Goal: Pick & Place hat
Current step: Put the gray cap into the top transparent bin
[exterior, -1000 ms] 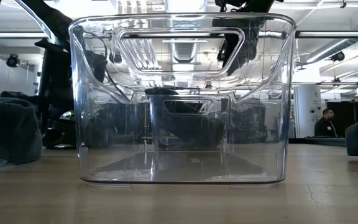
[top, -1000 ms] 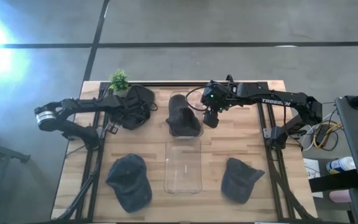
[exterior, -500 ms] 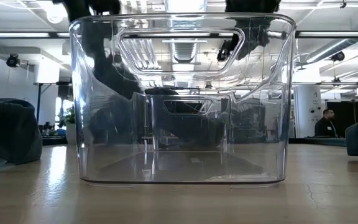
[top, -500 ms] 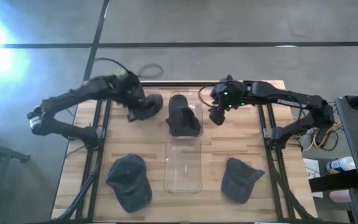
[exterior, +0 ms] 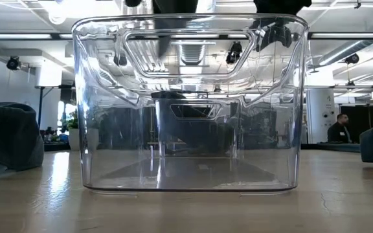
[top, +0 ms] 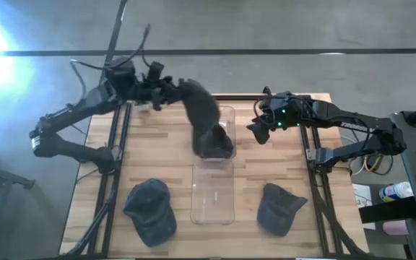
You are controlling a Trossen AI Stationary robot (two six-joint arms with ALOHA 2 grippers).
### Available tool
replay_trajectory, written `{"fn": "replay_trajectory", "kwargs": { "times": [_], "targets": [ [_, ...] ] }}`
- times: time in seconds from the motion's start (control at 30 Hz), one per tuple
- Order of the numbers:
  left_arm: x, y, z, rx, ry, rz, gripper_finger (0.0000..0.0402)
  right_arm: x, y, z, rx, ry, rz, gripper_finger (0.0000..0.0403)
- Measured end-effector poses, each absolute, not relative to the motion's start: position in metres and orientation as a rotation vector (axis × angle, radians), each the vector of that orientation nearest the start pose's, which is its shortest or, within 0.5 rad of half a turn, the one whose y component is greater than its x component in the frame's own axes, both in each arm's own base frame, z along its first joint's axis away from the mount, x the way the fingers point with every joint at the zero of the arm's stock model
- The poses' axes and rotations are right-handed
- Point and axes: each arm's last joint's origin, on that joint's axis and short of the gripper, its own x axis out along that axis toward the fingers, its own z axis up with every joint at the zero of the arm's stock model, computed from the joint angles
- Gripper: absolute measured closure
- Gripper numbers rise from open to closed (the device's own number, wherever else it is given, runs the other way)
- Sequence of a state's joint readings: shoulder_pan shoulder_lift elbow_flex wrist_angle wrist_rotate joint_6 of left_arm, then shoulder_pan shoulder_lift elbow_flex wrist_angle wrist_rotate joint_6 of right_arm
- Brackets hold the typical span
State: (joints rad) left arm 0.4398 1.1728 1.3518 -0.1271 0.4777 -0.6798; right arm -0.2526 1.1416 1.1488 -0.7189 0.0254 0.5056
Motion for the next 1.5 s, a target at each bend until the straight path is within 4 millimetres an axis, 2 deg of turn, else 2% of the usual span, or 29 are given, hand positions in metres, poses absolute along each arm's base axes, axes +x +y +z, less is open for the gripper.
{"fn": "replay_trajectory", "kwargs": {
  "times": [0.17,0.3,0.4,0.5,0.57,0.7,0.8,0.9,0.97,1.17,1.4,1.5],
  "targets": [
    [0.266,0.098,0.429,-0.635,-0.113,-0.124,0.0398,0.212,-0.056,0.341,0.571,0.601,-0.44,0.0204],
    [0.294,0.108,0.396,-0.647,-0.119,-0.137,0.0398,0.202,-0.053,0.341,0.582,0.581,-0.44,0.0204],
    [0.31,0.114,0.379,-0.715,-0.195,-0.192,0.0398,0.195,-0.051,0.34,0.604,0.568,-0.451,0.0204],
    [0.316,0.116,0.371,-0.778,-0.248,-0.27,0.0398,0.19,-0.05,0.339,0.616,0.555,-0.468,0.0204],
    [0.318,0.116,0.36,-0.804,-0.208,-0.257,0.0399,0.188,-0.05,0.338,0.617,0.553,-0.476,0.0204],
    [0.316,0.116,0.324,-0.802,-0.092,-0.178,0.0399,0.188,-0.049,0.332,0.618,0.572,-0.477,0.0204],
    [0.308,0.119,0.297,-0.781,-0.037,-0.127,0.0398,0.19,-0.049,0.328,0.618,0.589,-0.474,0.0204],
    [0.3,0.12,0.264,-0.854,0.053,-0.055,0.0394,0.195,-0.05,0.324,0.622,0.618,-0.466,0.0204],
    [0.295,0.118,0.25,-0.877,0.081,-0.019,0.0393,0.2,-0.05,0.322,0.624,0.639,-0.451,0.0204],
    [0.284,0.119,0.239,-0.817,0.068,0.166,0.039,0.222,-0.052,0.317,0.646,0.647,-0.378,0.0204],
    [0.291,0.112,0.229,-0.678,0.343,0.276,0.0389,0.257,-0.058,0.309,0.647,0.591,-0.324,0.0204],
    [0.295,0.109,0.233,-0.665,0.348,0.266,0.0388,0.275,-0.062,0.303,0.642,0.539,-0.309,0.0204]
  ]
}}
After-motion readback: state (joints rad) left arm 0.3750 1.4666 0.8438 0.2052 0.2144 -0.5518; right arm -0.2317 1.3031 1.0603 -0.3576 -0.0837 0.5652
